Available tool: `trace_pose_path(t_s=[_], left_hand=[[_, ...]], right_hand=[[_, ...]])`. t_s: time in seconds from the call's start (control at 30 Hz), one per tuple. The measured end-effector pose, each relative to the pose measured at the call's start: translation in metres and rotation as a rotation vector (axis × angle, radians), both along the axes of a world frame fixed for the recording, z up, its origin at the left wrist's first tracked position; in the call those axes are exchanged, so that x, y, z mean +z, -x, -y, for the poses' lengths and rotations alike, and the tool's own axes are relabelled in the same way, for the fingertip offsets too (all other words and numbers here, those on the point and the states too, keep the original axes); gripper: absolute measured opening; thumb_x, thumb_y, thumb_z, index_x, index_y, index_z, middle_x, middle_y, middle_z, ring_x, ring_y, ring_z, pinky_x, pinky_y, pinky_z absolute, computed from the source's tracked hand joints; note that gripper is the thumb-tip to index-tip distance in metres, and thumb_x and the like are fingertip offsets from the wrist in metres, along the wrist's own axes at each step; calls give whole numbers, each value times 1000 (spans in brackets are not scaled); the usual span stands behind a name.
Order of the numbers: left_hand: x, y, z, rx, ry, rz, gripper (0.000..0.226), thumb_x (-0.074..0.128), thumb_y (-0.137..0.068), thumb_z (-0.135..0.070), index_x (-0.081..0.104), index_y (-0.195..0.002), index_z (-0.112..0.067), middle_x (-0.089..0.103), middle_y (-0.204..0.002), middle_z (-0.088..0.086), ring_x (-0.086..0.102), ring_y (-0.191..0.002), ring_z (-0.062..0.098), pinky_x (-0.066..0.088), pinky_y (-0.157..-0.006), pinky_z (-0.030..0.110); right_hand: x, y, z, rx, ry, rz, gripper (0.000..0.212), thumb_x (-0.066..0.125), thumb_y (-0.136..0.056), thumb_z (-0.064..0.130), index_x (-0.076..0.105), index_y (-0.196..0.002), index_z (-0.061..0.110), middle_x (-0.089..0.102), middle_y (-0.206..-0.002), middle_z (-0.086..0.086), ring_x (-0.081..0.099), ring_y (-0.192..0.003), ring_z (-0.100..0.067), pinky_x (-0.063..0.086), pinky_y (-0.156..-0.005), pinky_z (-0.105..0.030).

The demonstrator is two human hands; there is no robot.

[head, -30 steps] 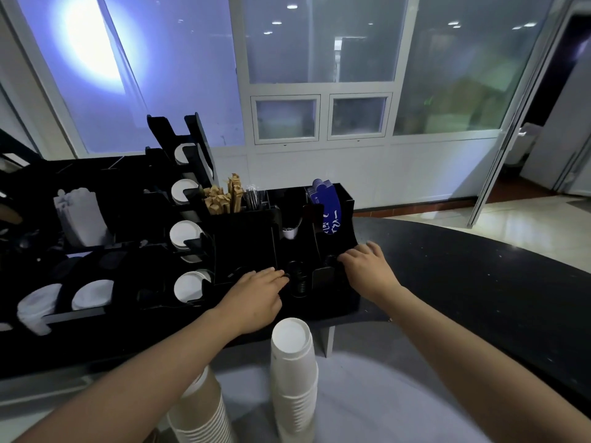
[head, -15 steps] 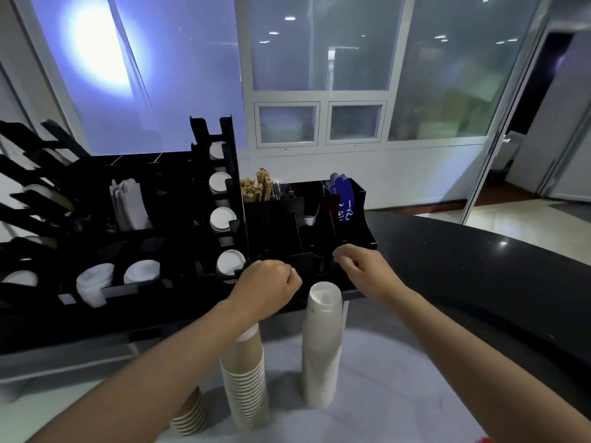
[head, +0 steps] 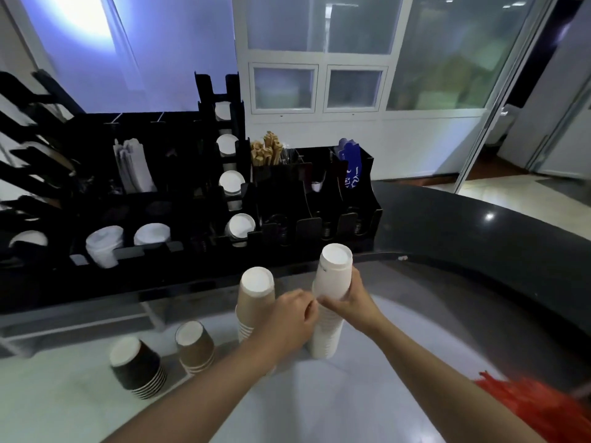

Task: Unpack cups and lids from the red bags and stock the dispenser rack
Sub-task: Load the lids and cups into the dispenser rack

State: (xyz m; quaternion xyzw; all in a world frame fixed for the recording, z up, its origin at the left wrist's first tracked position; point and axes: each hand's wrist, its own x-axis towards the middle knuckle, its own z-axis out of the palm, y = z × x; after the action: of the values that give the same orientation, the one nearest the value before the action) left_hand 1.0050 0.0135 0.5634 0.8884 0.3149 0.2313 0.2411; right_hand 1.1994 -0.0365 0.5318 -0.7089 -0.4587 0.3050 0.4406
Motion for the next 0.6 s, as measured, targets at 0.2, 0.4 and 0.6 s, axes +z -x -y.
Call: trace_pose_path(t_s=[0.2, 0.4, 0.6], left_hand=[[-34, -11, 8, 126, 185, -92, 26, 43, -94, -52, 58, -101, -32, 58, -97, -17, 57, -92, 5, 49, -82, 29], [-32, -51, 18, 164, 335, -205, 107, 62, -73, -75, 7, -156, -35, 27, -160, -4, 30, -145, 23, 37, -111, 43], [-16, -95, 36, 211, 443, 65, 92, 79, -56, -71, 35, -131, -40, 57, -121, -18, 59, -103, 2, 55, -89, 35]], right_hand=[[-5, -10, 1, -9, -81, -37, 72, 87, -65, 57, 34, -112, 68, 57, -117, 25, 61, -105, -1, 54, -76, -22], [21, -47, 15, 0, -155, -355, 75, 90, -69, 48, 48, -129, 34, 67, -120, 5, 69, -107, -13, 60, -81, -35], [43, -75, 31, 91, -92, -584, 65, 78, -79, 61, 51, -132, 33, 70, -123, 1, 70, -109, -21, 58, -80, -32]])
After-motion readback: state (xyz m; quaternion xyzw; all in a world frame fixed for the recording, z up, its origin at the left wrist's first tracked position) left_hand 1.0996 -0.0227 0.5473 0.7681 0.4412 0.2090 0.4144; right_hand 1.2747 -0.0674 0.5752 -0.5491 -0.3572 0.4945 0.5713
